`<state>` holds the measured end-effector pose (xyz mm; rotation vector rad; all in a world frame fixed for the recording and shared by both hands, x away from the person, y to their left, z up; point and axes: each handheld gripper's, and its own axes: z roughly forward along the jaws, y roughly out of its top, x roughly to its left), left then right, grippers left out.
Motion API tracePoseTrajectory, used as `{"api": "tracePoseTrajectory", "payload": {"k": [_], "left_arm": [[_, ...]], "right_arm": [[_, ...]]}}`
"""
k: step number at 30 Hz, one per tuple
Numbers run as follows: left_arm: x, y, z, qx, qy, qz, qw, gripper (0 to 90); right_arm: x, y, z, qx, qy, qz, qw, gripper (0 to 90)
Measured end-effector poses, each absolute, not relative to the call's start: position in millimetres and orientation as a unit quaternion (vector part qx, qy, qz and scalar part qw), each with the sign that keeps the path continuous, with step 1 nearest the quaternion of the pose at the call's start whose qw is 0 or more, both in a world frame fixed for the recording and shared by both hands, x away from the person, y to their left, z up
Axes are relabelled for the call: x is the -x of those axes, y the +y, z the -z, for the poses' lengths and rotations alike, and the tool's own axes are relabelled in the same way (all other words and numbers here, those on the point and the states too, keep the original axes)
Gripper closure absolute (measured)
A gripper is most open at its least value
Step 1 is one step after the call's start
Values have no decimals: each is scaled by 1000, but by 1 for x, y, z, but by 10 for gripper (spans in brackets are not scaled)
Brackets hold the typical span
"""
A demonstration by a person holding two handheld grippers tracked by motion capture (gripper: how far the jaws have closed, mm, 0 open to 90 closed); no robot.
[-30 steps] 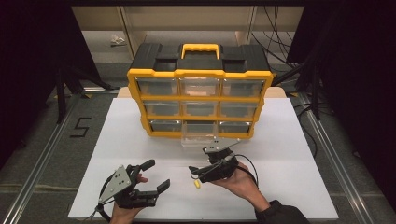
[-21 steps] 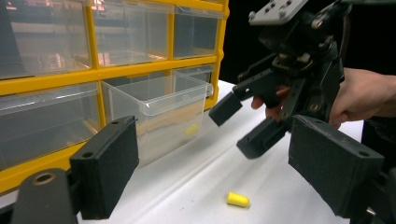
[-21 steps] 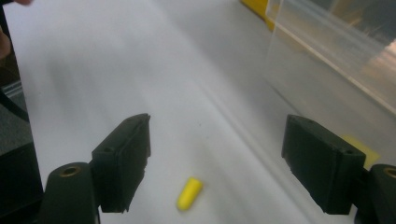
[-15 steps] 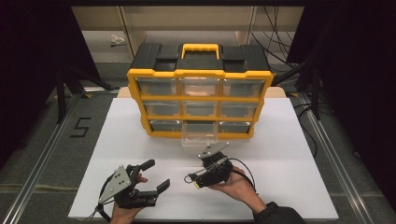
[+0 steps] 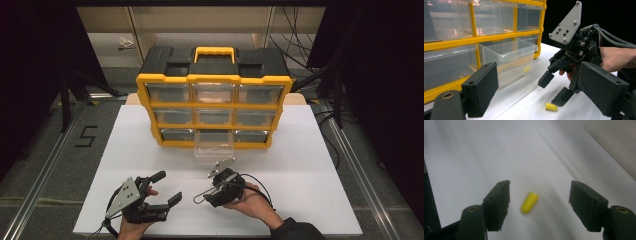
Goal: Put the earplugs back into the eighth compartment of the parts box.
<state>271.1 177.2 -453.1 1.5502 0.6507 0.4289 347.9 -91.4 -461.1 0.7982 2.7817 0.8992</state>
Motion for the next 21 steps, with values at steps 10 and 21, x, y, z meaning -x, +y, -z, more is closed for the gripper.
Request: {"api": "tracePoseTrajectory", "payload": {"k": [10,21], "left_arm": [[-271,177,453,-682,287,-187,646,158],[-271,177,453,-683,287,-188,645,158]], "right_arm": [[-346,-87,468,-257,923,-281,48,447],[-342,-84,475,-244,932,-263,48,657]]}}
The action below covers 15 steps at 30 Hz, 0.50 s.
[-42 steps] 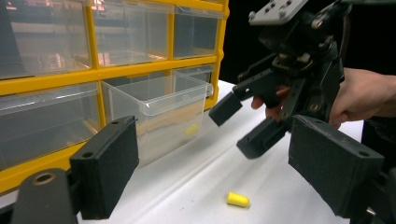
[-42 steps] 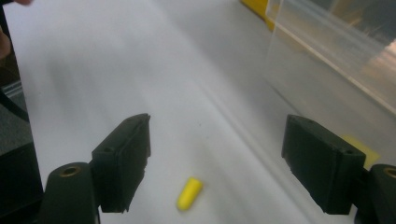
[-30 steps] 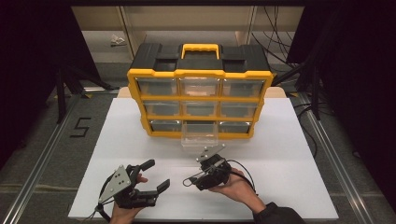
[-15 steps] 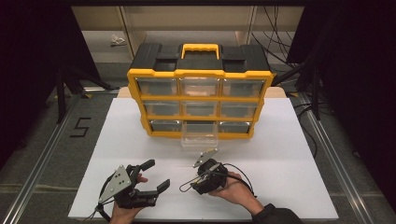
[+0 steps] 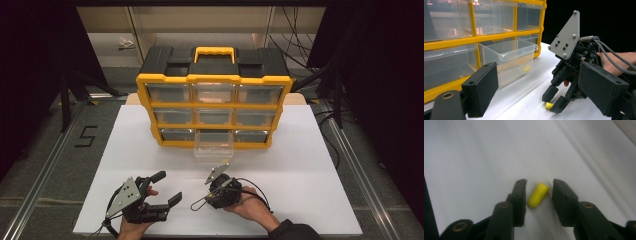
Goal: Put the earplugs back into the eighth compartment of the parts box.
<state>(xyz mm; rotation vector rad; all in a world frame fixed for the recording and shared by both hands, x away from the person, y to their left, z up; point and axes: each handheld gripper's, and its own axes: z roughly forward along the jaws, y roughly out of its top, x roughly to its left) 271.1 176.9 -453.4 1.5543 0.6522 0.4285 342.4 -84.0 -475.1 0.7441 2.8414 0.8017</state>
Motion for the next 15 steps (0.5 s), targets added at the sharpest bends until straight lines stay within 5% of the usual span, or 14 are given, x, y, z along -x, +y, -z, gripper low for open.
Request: {"api": "tracePoseTrajectory", "payload": {"k": [5,15], "left_arm": [[-271,177,454,-683,287,-189,644,159],[-271,177,453,-683,287,-190,644,159]], "right_arm": [[-339,-83,475,-217,939,-262,55,789],[-339,-87,467,-199,936,-282,60,813]]}}
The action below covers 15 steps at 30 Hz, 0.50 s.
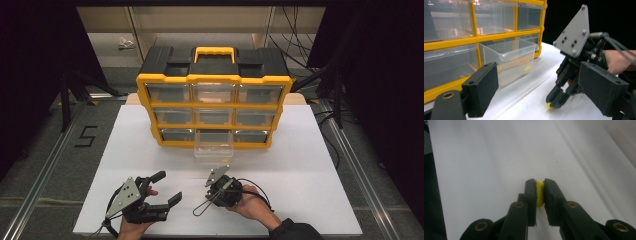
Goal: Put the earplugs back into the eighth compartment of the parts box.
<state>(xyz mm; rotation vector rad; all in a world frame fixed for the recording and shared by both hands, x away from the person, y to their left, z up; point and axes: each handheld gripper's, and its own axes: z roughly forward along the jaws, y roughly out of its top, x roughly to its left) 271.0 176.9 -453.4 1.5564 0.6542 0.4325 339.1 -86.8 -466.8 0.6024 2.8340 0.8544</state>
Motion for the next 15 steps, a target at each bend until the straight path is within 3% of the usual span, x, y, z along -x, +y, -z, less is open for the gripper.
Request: {"api": "tracePoseTrajectory", "payload": {"k": [15], "left_arm": [[-271,177,453,-683,287,-190,644,160]], "right_arm": [[-342,-96,449,-206,920,-325,76,812]]}}
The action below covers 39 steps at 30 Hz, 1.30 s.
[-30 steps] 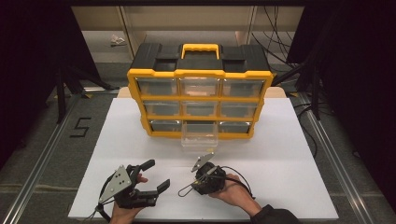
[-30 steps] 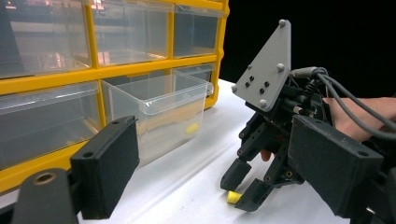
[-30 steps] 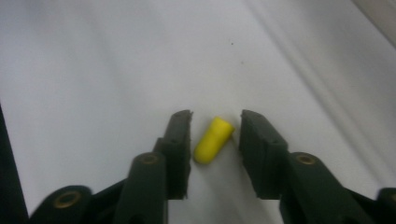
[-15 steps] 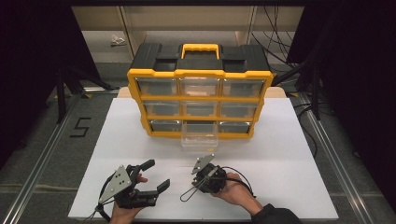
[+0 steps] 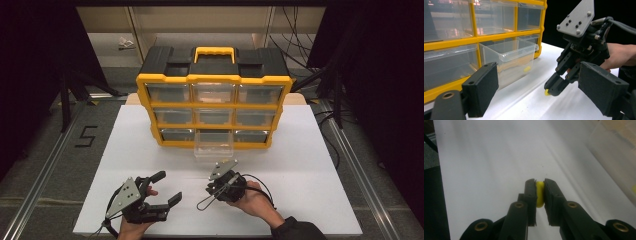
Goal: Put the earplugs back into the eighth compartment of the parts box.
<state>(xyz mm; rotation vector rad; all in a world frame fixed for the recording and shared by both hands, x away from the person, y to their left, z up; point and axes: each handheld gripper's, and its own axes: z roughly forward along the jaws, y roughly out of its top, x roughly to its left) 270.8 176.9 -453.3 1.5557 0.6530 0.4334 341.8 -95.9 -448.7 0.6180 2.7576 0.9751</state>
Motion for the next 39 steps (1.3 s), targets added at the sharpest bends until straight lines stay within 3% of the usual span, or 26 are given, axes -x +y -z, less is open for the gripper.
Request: {"api": "tracePoseTrajectory", "payload": {"k": [39], "left_arm": [[-271,177,453,-682,286,-191,645,159]], "right_arm": [[-349,-129,401,-238,868,-416,130,808]]}}
